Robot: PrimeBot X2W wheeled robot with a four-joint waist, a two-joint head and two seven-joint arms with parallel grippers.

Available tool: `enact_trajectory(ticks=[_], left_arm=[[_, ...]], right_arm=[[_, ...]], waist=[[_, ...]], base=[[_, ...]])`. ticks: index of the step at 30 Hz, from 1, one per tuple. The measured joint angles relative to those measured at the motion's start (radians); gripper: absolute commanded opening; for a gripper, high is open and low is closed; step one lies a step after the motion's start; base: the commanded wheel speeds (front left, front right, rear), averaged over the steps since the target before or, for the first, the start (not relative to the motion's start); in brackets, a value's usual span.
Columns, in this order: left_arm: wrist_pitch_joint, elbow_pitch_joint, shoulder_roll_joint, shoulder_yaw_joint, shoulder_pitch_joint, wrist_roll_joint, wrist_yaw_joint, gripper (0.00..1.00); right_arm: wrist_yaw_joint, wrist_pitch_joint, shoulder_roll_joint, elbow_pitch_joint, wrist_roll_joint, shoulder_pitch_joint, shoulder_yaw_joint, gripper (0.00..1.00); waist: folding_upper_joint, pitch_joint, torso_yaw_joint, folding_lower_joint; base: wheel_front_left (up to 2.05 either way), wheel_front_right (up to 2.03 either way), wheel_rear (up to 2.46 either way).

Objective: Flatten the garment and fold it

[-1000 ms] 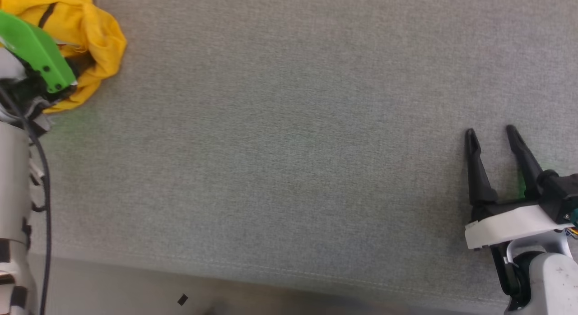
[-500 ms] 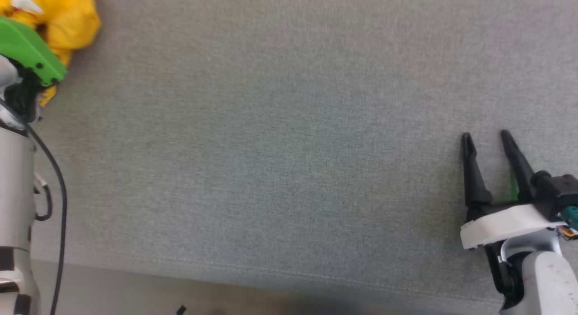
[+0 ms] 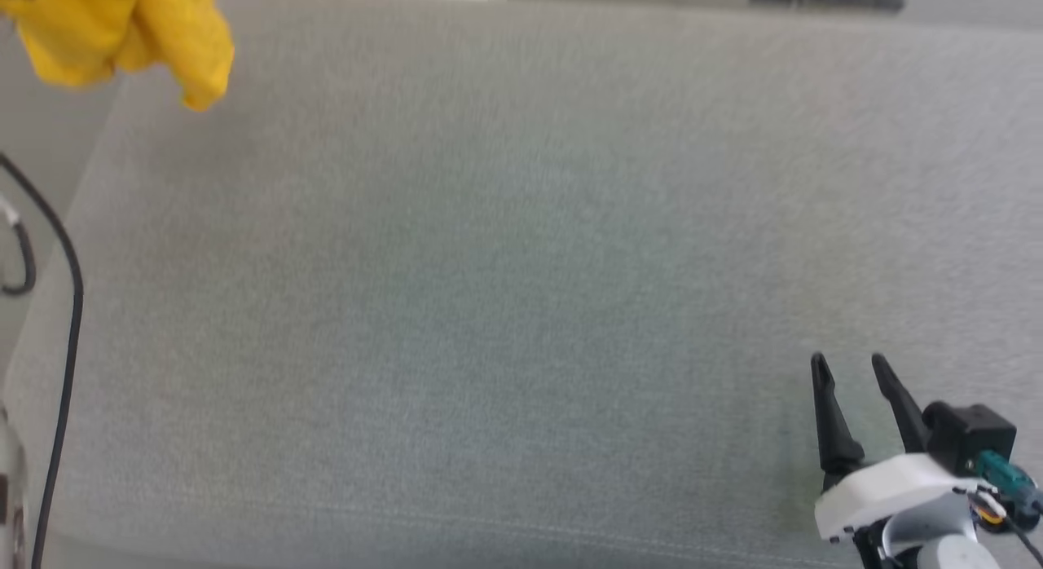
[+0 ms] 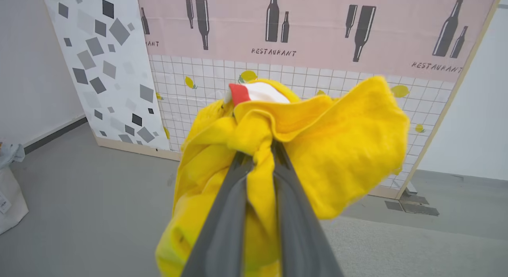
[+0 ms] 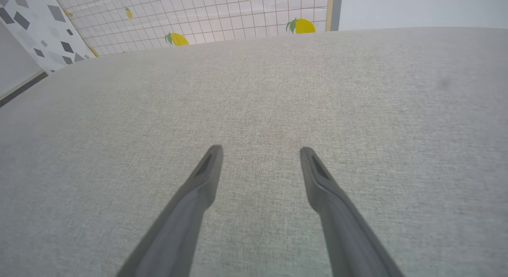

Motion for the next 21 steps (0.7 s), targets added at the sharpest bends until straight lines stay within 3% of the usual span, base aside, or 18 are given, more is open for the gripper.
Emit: enact_trajectory(ticks=[12,21], left_arm=[[0.090,-0.059,-0.163,-0.070,-0.064,-0.094,-0.045,0.00],[0.088,-0.075,-0.287,-0.109,0.109,-0.160,-0.049,0.00]], right_arm=[[0.000,-0.018,0.000,0.037,0.027,0.031,-0.022,1.00],[0.000,-0.026,-0.001,0.038,0.025,0.068,-0.070,1.00]], waist=[[0.0000,-0.112,-0.112,0.0000],[0.0000,-0.139,-0.187,0.0000]], base=[[0.00,0.00,0.00],[0.00,0.00,0.00]])
